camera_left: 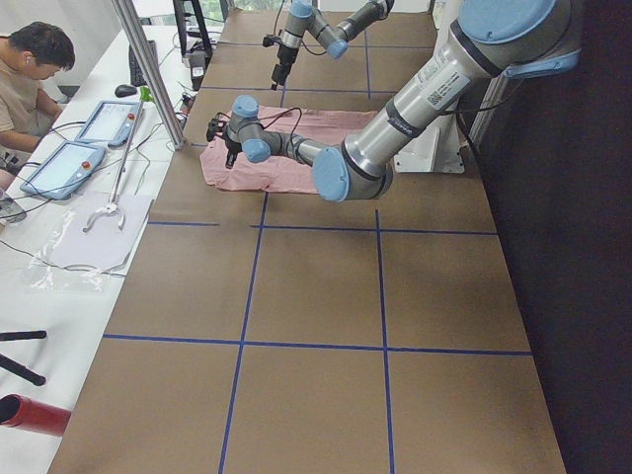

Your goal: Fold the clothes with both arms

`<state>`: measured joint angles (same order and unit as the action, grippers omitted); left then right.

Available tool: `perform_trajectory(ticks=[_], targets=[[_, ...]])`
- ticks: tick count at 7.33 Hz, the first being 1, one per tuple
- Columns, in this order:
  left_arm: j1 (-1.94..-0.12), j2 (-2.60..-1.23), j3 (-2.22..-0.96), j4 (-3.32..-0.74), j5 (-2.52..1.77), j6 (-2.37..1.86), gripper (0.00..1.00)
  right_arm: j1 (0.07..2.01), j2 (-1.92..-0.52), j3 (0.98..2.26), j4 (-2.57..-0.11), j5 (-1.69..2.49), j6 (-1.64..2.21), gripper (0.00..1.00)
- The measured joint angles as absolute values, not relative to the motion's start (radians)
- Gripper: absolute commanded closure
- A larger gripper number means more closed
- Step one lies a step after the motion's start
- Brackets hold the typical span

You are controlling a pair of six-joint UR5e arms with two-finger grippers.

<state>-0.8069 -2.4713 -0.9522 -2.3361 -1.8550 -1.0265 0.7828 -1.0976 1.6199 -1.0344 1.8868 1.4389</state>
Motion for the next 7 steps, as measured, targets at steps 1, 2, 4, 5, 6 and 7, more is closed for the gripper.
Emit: perform_trajectory(ticks=[1,2,4,5,6,7], targets=[[-0.806,-2.417,-1.045,-2.338,-1.858,-1.033,0.09,0.773,-1.095,1.629,-1.037,1.887,1.46,0.0],[-0.806,-2.329,-1.164,-2.344,-1.86,-1.038,0.09,0.749,-1.091,1.649,-1.041,1.88,1.521,0.0],[-0.804,-2.15,-1.376,-2.358,-1.865,-1.07,0.09,0.641,-1.084,1.712,-1.088,1.806,1.671,0.04],[-0.801,-2.093,-1.443,-2.357,-1.899,-1.097,0.09,0.565,-1.084,1.772,-1.175,1.751,1.721,0.08],[-0.8,-2.061,-1.476,-2.354,-1.974,-1.112,0.1,0.477,-1.101,1.862,-1.296,1.7,1.761,0.11],[-0.802,-2.046,-1.491,-2.353,-2.039,-1.117,0.08,0.406,-1.13,1.935,-1.392,1.675,1.814,0.15]])
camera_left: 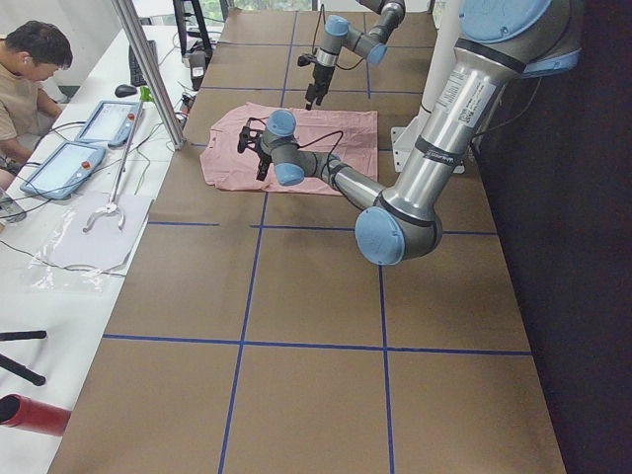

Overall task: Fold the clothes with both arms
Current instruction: 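Move the right gripper down to the shirt hem corner nearest the robot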

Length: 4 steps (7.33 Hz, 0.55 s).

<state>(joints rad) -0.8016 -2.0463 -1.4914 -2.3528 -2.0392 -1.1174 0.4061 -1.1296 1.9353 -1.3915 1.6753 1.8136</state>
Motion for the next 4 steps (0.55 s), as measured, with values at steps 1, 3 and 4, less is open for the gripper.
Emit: perform_trajectory(ticks=[1,3,4], targets=[[-0.803,-2.035,-1.508,-2.352,-2.073,-1.122,0.09,0.347,-1.171,1.985,-1.444,1.662,1.878,0.24],[-0.804,-2.016,-1.544,-2.351,-2.082,-1.149,0.08,0.238,-1.302,2.061,-1.472,1.614,2.002,0.38],[-0.804,-2.014,-1.55,-2.352,-2.082,-1.155,0.08,0.199,-1.34,2.077,-1.475,1.597,2.039,0.38]])
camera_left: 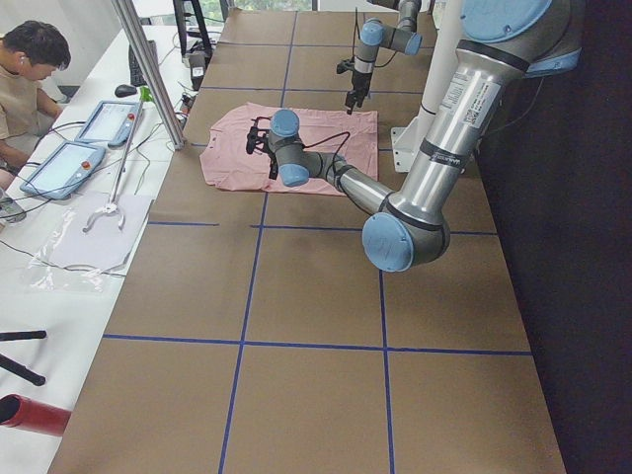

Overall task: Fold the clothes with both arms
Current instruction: 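Move the right gripper down to the shirt hem corner nearest the robot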

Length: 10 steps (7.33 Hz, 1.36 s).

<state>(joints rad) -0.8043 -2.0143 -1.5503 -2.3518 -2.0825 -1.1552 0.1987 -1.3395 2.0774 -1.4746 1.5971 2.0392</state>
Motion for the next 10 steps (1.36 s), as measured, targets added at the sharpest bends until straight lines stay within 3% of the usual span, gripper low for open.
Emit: perform_trajectory(ticks=[1,10], targets=[[-0.804,-2.014,-1.553,-2.352,-2.083,-1.158,0.08,0.169,-1.365,2.085,-1.475,1.582,2.075,0.42],[-0.804,-2.017,-1.56,-2.355,-2.079,-1.16,0.08,0.062,-1.466,2.112,-1.478,1.518,2.222,0.39]])
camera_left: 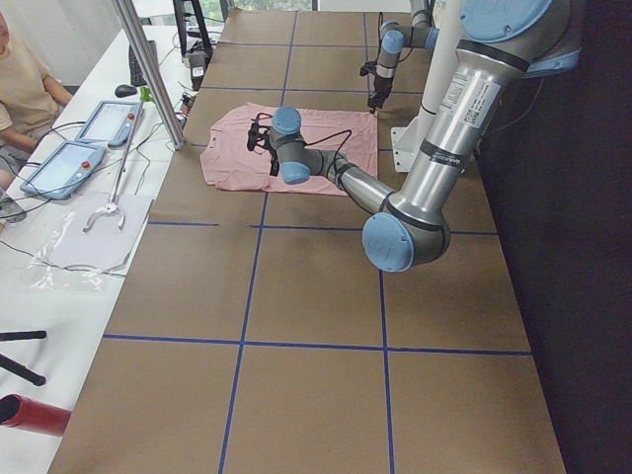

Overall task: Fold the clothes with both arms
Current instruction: 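Move the right gripper down to the shirt hem corner nearest the robot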

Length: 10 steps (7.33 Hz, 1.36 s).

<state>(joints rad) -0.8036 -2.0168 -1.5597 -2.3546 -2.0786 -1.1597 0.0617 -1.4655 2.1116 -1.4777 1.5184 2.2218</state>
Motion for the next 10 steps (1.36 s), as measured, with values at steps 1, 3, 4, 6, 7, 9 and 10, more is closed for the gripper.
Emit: perform_trajectory(ticks=[1,3,4,6,7,9,10], targets=[[-0.804,-2.017,-1.56,-2.355,-2.079,-1.16,0.08,0.054,-1.465,2.109,-1.478,1.518,2.223,0.39],[-0.804,-2.016,-1.564,-2.355,-2.079,-1.16,0.08,0.046,-1.464,2.097,-1.479,1.517,2.224,0.73],[-0.804,-2.016,-1.568,-2.355,-2.08,-1.161,0.08,0.043,-1.462,2.091,-1.479,1.517,2.224,1.0],[-0.805,-2.015,-1.574,-2.355,-2.079,-1.161,0.08,0.045,-1.458,2.092,-1.479,1.52,2.236,1.0],[-0.805,-2.014,-1.575,-2.355,-2.079,-1.161,0.08,0.046,-1.458,2.096,-1.478,1.521,2.239,1.0],[-0.805,-2.013,-1.577,-2.355,-2.079,-1.162,0.08,0.048,-1.458,2.103,-1.477,1.521,2.241,1.0],[-0.805,-2.013,-1.581,-2.354,-2.079,-1.172,0.08,0.049,-1.458,2.109,-1.477,1.521,2.241,1.0]])
